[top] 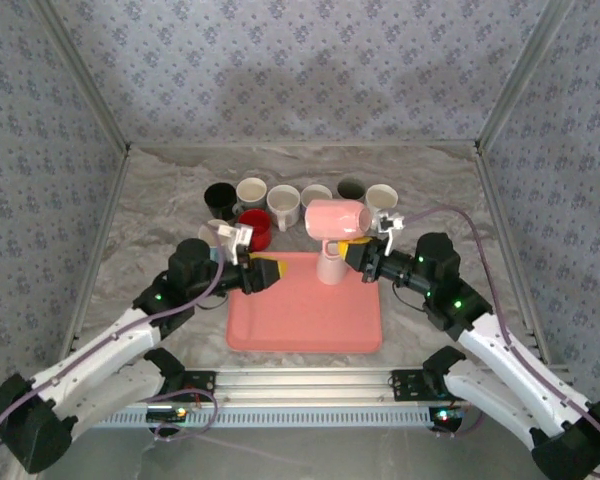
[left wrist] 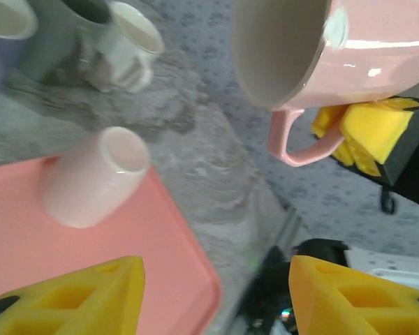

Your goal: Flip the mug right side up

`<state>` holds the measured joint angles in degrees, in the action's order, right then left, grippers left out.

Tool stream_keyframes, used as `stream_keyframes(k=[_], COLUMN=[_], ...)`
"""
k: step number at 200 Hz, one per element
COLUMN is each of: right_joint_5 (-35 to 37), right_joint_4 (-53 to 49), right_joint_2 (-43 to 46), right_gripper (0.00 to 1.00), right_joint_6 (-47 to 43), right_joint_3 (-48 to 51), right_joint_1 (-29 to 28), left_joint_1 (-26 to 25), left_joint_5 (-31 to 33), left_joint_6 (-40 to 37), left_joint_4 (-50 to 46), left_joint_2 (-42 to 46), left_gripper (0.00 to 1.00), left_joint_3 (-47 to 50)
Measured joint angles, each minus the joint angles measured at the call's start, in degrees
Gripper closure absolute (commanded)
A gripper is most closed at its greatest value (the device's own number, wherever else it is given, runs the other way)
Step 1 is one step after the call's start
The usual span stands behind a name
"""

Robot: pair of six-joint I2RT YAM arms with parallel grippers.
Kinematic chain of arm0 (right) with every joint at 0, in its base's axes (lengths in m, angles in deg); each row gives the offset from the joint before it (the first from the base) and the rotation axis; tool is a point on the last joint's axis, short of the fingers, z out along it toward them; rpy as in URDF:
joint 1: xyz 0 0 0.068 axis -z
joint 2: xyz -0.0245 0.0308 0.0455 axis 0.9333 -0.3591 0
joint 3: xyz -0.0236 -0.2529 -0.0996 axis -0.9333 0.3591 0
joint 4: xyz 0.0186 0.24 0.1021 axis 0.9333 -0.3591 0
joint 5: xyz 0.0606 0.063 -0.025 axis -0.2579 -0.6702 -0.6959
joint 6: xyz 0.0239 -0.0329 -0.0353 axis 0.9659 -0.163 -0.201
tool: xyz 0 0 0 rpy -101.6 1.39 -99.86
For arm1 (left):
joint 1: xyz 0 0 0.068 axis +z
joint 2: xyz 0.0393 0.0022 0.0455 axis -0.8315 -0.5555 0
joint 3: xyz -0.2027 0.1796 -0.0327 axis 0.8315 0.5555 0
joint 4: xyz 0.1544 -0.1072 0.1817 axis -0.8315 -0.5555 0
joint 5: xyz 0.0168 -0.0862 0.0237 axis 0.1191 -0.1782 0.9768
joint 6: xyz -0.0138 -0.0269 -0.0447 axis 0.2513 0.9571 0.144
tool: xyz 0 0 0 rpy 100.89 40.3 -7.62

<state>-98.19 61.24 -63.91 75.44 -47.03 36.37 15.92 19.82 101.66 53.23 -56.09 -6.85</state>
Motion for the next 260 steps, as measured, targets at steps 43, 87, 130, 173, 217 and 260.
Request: stream_keyframes(k=[43, 87, 130, 173, 217, 260], right_joint_5=[-0.33, 0.66, 1.22, 1.73, 2.86, 3.65], right_joint_4=[15.85, 25.77, 30.56, 30.97, 31.15, 30.82], right_joint_2=[0.46, 0.46, 0.52, 1.90, 3.13, 3.13], right_gripper=[1.00, 1.00, 1.00, 1.00, 1.00, 1.00], right_joint_6=[13.44, 21.49, 23.74, 23.74, 23.71, 23.71], right_joint_3=[5.75, 9.77, 9.94, 10.01, 11.10, 11.91], right_joint_1=[0.31, -0.44, -3.13, -4.50, -4.96, -5.62], left_joint_1=[-1.46, -1.46, -2.19, -3.26, -3.43, -4.68], left_joint_5=[-6.56, -9.20, -10.12, -11.08, -11.21, -10.97], left_joint_6=[10.64, 21.22, 28.76, 30.80, 31.69, 34.05], left_joint_4=[18.95, 36.81, 47.91, 53.86, 57.57, 63.23], left_joint_2=[-5.64, -12.79, -19.87, -20.22, -21.07, -26.12], left_gripper=[0.42, 0.42, 0.43, 0.47, 0.49, 0.51], left_joint_3=[1.22, 3.80, 4.07, 3.61, 3.58, 1.53])
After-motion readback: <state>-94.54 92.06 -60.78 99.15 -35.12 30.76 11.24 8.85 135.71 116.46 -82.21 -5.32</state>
